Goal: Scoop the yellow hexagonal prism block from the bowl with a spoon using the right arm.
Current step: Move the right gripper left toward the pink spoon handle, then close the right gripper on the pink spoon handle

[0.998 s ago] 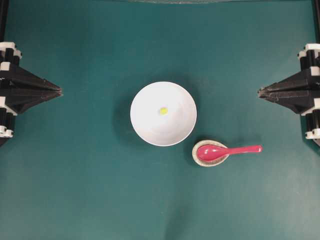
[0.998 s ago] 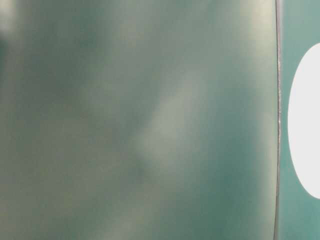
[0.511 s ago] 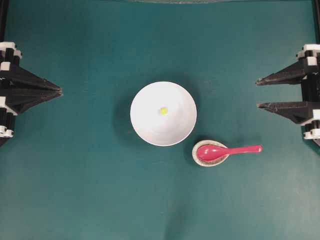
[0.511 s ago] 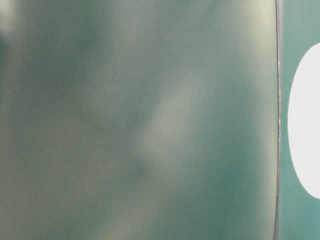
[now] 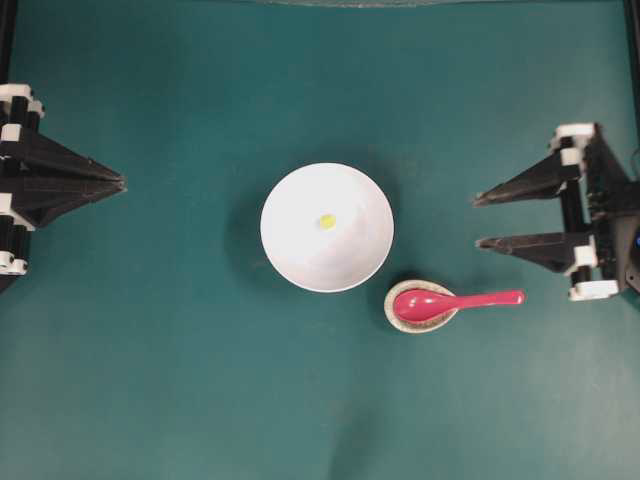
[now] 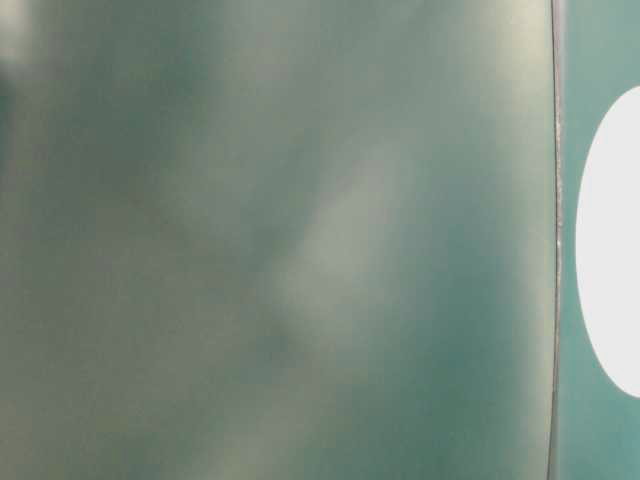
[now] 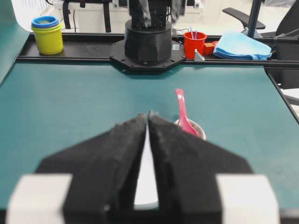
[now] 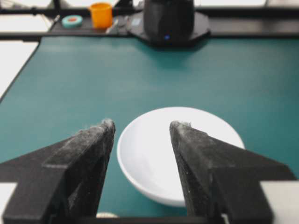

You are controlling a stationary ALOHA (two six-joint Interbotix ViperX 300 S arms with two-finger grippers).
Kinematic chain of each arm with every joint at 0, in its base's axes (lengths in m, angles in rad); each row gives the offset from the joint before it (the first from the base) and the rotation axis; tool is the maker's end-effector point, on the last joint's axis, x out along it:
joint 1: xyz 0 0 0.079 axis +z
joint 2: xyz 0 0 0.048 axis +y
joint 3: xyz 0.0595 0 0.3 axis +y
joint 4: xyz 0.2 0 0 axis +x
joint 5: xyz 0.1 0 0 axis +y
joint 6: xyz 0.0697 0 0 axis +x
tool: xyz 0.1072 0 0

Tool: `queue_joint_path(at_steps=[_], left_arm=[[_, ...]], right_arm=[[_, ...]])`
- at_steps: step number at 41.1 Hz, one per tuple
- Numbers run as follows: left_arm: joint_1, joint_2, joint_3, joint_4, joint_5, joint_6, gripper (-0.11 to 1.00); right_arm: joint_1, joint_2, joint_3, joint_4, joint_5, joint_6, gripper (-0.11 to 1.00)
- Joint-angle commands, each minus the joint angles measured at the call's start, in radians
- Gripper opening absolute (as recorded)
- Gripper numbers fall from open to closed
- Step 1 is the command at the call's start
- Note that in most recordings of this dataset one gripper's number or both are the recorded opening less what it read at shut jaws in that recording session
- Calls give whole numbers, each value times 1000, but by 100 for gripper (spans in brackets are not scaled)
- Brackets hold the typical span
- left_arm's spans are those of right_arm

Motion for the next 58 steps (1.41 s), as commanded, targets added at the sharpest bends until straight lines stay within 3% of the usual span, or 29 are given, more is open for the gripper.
queue_joint_path(at_steps=[1, 14, 30, 42, 58], left_arm=[[2, 11, -28, 3, -5, -2, 11], [2, 12, -28, 2, -3, -2, 11], [2, 14, -28, 2, -5, 0, 11], [2, 14, -28, 3, -9, 3, 11], [2, 14, -28, 5, -23, 6, 11]], right_arm=[[15, 58, 8, 23, -83, 2, 56], [95, 238, 67, 104, -296, 3, 56], [224, 419, 98, 235, -422, 3, 56], [275, 545, 101, 245, -485, 5, 56], [327, 693, 133, 245, -591, 71, 56]])
